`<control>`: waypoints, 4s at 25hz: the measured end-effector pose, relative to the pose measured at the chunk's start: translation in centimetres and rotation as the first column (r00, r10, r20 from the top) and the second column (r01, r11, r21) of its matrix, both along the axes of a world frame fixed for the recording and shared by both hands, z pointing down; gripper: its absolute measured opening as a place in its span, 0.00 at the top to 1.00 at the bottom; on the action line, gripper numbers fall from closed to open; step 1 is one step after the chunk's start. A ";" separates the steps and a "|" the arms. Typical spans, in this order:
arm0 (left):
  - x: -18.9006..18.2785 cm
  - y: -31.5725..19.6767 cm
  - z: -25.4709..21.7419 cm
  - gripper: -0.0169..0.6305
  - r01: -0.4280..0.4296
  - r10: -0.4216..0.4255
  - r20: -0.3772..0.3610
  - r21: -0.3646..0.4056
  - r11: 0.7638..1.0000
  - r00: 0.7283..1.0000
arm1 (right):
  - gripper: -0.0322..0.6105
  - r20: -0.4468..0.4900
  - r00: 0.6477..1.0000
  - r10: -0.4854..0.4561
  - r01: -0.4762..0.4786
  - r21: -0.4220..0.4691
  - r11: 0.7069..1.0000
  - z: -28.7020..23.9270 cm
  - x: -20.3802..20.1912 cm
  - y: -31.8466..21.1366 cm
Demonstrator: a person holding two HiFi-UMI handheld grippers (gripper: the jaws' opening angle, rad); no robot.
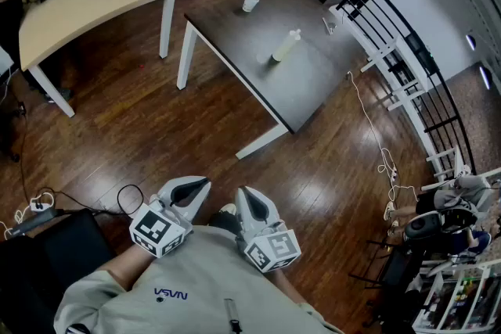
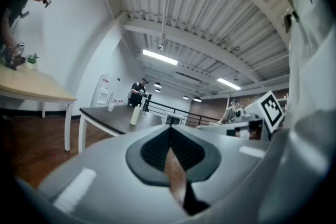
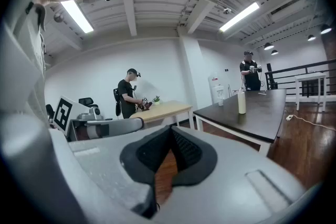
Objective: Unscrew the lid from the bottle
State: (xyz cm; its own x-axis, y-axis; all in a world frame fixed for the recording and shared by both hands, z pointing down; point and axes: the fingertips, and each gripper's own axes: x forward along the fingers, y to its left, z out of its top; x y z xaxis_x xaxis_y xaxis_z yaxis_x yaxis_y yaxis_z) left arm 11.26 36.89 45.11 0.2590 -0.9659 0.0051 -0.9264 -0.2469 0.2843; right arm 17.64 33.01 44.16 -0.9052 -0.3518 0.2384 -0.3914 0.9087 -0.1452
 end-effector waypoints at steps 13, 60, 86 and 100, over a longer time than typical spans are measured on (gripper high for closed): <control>-5.2 0.2 1.2 0.97 0.172 -0.172 0.011 -0.034 0.984 0.985 | 0.95 0.008 0.989 -0.147 0.147 -0.035 0.988 1.5 -5.6 -1.0; -19.2 -31.4 -2.1 0.97 -0.186 0.191 0.061 -0.079 0.979 0.980 | 0.95 0.044 0.954 0.297 -0.298 0.020 0.954 -0.3 -17.6 -30.6; -20.4 -43.5 0.9 0.97 -0.173 0.209 0.168 -0.206 0.963 0.963 | 0.73 -0.077 0.902 0.426 -0.425 0.023 0.905 7.6 -14.4 -45.4; -22.0 -44.7 1.3 0.97 -0.116 0.192 0.254 -0.287 0.951 0.948 | 0.39 -0.186 0.947 0.264 -0.264 0.025 0.964 16.4 -18.3 -52.9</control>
